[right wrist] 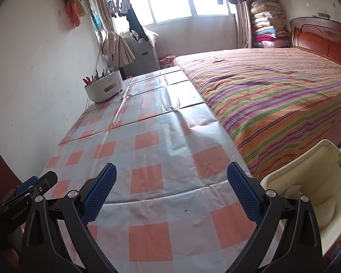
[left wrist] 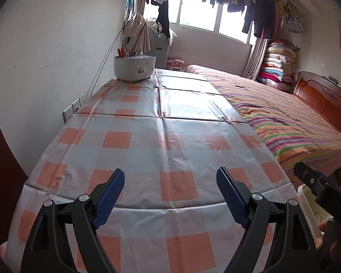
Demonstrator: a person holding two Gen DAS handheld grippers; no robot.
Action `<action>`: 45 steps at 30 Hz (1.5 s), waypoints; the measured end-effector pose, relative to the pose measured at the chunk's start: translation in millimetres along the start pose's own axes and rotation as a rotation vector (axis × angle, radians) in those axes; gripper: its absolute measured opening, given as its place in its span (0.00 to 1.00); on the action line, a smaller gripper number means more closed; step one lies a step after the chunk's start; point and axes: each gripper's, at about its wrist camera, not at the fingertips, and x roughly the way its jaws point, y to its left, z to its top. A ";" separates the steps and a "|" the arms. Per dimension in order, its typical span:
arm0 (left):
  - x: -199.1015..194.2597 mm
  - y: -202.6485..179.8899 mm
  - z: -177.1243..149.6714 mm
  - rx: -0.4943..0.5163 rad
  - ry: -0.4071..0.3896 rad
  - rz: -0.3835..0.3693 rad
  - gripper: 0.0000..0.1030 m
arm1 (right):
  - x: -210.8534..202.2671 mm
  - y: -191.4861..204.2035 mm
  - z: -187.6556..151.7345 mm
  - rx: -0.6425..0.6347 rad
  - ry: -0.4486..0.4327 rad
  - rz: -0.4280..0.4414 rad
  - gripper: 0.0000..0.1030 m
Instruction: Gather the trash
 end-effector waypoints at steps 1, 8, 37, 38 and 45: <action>0.4 0.7 -0.2 0.001 0.004 -0.001 0.78 | 1.5 1.7 -0.1 -0.002 0.003 0.002 0.93; -0.6 5.4 -2.1 0.010 0.009 0.008 0.78 | 14.2 9.1 -2.8 -0.023 0.033 0.010 0.93; -1.8 -15.0 -2.1 0.049 0.014 -0.014 0.78 | -11.9 -13.1 5.6 -0.011 0.009 -0.038 0.93; -2.1 -17.2 -1.7 0.051 0.014 -0.017 0.78 | -13.7 -13.2 5.5 -0.011 0.007 -0.040 0.93; -5.9 -36.4 -2.1 0.087 0.006 -0.042 0.78 | -37.6 -29.8 7.5 -0.011 -0.023 -0.061 0.93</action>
